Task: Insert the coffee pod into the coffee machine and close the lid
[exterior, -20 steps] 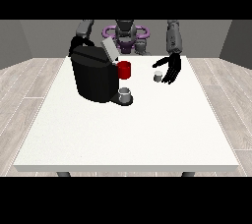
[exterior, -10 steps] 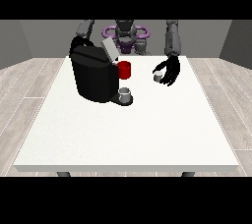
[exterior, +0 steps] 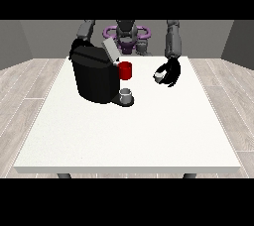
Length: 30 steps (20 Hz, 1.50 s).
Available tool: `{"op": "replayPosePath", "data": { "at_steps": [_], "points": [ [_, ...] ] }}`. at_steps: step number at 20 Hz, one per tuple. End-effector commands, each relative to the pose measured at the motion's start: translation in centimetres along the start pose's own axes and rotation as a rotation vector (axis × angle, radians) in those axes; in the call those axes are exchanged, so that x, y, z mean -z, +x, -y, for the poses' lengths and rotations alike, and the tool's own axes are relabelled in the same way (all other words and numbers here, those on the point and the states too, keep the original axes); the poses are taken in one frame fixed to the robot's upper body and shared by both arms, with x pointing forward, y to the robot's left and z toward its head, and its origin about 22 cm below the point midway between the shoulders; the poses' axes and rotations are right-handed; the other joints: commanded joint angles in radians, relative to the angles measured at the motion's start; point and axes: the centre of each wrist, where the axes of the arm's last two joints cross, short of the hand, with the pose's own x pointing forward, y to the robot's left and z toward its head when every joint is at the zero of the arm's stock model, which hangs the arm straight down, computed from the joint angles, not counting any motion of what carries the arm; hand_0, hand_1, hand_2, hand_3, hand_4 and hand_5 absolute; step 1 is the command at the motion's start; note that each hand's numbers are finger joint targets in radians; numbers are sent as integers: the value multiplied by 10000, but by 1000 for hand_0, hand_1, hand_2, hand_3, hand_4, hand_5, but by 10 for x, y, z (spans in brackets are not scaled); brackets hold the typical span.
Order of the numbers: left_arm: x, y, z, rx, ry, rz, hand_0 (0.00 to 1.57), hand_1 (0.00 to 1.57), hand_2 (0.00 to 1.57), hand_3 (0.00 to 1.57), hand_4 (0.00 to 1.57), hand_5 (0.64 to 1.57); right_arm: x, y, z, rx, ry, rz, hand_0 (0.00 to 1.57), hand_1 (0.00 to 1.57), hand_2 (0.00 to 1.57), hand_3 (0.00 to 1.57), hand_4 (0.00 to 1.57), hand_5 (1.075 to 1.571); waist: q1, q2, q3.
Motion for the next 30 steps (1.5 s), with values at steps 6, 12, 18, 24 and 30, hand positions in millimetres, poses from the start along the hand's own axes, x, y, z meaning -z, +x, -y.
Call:
{"op": "replayPosePath", "data": {
  "at_steps": [6,12,18,24,30],
  "points": [
    [9,6,-9,293,-384,732,1317,1317,1430,1407,548,1571,4,-6,9,275,-201,-299,0,0,0,0,429,1571,204,-190,-26],
    [32,45,-47,-50,-1208,1868,1388,1388,1408,1353,583,1571,-6,-25,17,-104,-137,-1275,0,0,0,0,490,1571,228,-1121,-24],
    [46,94,-62,9,-749,2876,1256,1256,1331,1292,545,1571,4,-31,27,0,-243,-918,0,0,0,0,456,1571,367,-815,-22],
    [57,102,-118,31,-190,2900,1256,1256,1331,1292,545,1571,16,-7,13,162,349,-153,0,0,0,0,476,1571,-217,-444,-24],
    [61,111,-164,116,790,2915,1256,1256,1327,1277,536,1571,6,0,-20,425,806,217,0,0,0,0,521,1571,-912,-158,-27]
  ]
}}
